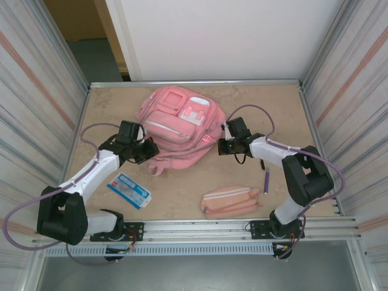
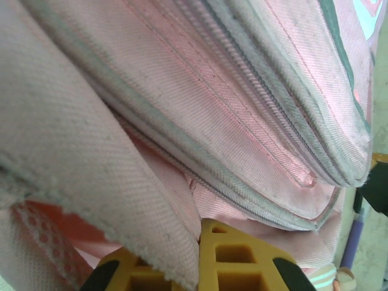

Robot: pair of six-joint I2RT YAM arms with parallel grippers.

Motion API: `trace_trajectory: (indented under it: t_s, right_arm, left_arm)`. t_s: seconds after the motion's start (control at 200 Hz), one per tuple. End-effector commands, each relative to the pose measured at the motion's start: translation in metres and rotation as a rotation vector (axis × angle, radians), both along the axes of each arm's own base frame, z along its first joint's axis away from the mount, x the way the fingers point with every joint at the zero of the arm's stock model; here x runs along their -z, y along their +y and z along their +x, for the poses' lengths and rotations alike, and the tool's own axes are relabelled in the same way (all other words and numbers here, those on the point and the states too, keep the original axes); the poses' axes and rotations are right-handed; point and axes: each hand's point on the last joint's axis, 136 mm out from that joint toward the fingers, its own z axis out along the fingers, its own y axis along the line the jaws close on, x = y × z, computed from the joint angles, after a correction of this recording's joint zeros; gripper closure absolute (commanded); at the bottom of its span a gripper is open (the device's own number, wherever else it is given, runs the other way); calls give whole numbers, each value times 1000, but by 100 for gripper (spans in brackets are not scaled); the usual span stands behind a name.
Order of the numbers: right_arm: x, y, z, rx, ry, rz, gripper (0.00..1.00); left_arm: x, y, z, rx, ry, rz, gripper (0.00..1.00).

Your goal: Pack the student bag

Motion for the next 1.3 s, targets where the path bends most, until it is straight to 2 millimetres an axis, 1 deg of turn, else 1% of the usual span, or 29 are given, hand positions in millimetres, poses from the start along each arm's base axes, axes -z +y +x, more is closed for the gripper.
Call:
trace_trajectory:
  t_s: [0.0,0.06,0.175,0.281,0.346,0.426,0.511,0.566,0.631,0.666,0.722,0.732,0.762,0.777,0.792,0.812,0.857,0.927,1.052,1.102,1.143,1.253,1.258,1.273,1.293]
  right_arm:
    - [9,-28,24,63,-10,-86,100]
    - [15,-32,29,67,-1,-92,100]
    - [23,-27,33,35,12,-63,100]
    - [24,-27,26,34,14,-60,100]
    - [22,-30,20,45,7,-60,100]
    - [18,-38,16,58,-4,-75,95]
    - [7,-47,12,74,-19,-96,89]
    - [-1,-54,9,84,-34,-108,83]
    - [-12,-60,8,93,-60,-123,79]
    - [-17,-65,7,104,-71,-132,77]
    - [-27,-72,6,133,-88,-139,70]
    - [-27,-73,5,136,-88,-138,69]
    - [-32,-75,4,151,-91,-124,68]
    - [-35,-74,3,153,-92,-110,68]
    - [-37,-73,2,154,-91,-96,68]
    - [-39,-71,1,149,-90,-75,67]
    - [-48,-65,-2,138,-99,-36,67]
    - [-61,-61,-6,137,-119,-12,64]
    - [-87,-63,-16,166,-196,-4,61]
    - [-98,-66,-19,179,-230,-7,58]
    - [-109,-70,-22,187,-263,-10,55]
    - [-137,-76,-34,194,-338,-8,48]
    - [-138,-76,-34,193,-341,-6,47]
    - [-141,-76,-36,194,-350,-3,40]
    - [-145,-77,-38,192,-362,3,34]
  left_arm:
    - [-37,-9,6,69,-116,-67,100]
    - [-34,-11,2,88,-99,-71,100]
    - [-26,-16,-7,124,-64,-93,100]
    - [-16,-16,-13,124,-35,-97,100]
    - [-10,-18,-20,129,-6,-103,100]
    - [-1,-26,-32,145,16,-77,100]
    - [7,-33,-43,173,19,-27,100]
    - [12,-31,-49,177,38,-7,100]
    - [17,-25,-53,169,54,31,100]
    - [19,-20,-54,159,56,53,97]
    - [20,-16,-57,149,61,65,91]
    - [19,-17,-58,150,61,62,88]
    - [17,-18,-61,159,65,48,77]
    - [16,-19,-62,167,67,41,68]
    - [13,-21,-64,172,69,32,62]
    - [11,-21,-67,180,76,25,58]
    - [5,-23,-71,199,80,13,52]
    - [-6,-23,-75,210,67,11,48]
    - [-32,-23,-69,200,1,6,44]
    - [-38,-22,-65,185,-15,17,37]
    - [-38,-21,-61,162,-11,33,31]
    - [-32,-20,-53,108,49,46,30]
    - [-31,-21,-52,106,54,46,30]
    - [-30,-21,-51,102,61,49,30]
    - [-28,-21,-50,95,70,53,30]
